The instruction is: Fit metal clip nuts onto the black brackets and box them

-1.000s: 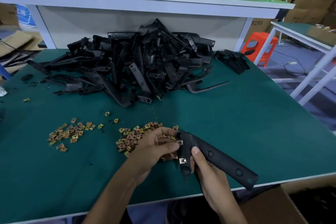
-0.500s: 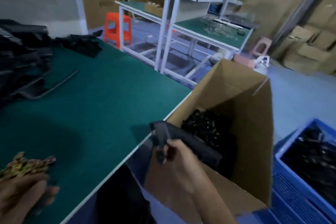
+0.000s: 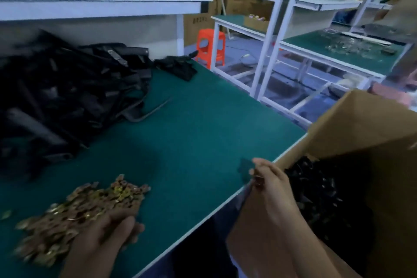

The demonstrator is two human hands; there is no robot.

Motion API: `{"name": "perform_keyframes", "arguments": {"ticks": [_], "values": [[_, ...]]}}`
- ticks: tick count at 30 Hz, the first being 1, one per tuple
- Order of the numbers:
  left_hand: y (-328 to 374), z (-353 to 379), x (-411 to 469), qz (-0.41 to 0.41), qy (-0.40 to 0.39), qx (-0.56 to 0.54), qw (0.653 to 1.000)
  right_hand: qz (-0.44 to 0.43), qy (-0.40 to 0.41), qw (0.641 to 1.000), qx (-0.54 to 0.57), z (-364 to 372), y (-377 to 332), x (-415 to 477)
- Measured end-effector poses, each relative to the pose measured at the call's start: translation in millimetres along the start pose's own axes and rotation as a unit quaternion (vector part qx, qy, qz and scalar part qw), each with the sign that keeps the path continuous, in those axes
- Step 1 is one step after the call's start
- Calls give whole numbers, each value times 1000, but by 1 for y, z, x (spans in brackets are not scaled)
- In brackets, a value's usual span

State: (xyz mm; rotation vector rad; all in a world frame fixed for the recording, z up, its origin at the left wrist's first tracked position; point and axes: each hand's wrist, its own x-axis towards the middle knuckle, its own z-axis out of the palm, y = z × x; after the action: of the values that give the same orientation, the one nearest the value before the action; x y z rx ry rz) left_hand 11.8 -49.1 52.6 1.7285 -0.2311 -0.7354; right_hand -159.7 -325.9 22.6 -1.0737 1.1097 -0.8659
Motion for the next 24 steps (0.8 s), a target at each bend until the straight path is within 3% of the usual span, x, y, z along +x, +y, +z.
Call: {"name": "perform_keyframes", "arguments": {"ticks": [3, 6, 9, 10, 12, 13, 15, 18, 24], "values": [[-3, -22, 1, 10, 26, -24, 999, -90, -119, 982, -117, 64, -11, 0], [-6, -38, 4, -9, 42, -40, 998, -159, -238, 932, -222, 146, -23, 13], [-10, -49, 8, -28, 46, -39, 998, -228, -272, 872, -337, 234, -26, 34], [-11, -52, 9, -32, 46, -42, 998, -198, -286, 878, -327, 263, -25, 41], [-14, -58, 10, -42, 51, -41, 997, -37, -303, 923, -235, 312, -21, 50], [-14, -61, 10, -46, 52, -36, 997, 39, -282, 941, -183, 329, -20, 53], [-14, -67, 9, -36, 50, -16, 998, 103, -213, 966, -102, 351, -17, 64], [-18, -76, 8, -6, 64, 5, 998, 124, -140, 980, -61, 367, -16, 82], [-8, -83, 6, 52, 97, 58, 992, 44, -128, 974, -184, 363, -20, 97]]}}
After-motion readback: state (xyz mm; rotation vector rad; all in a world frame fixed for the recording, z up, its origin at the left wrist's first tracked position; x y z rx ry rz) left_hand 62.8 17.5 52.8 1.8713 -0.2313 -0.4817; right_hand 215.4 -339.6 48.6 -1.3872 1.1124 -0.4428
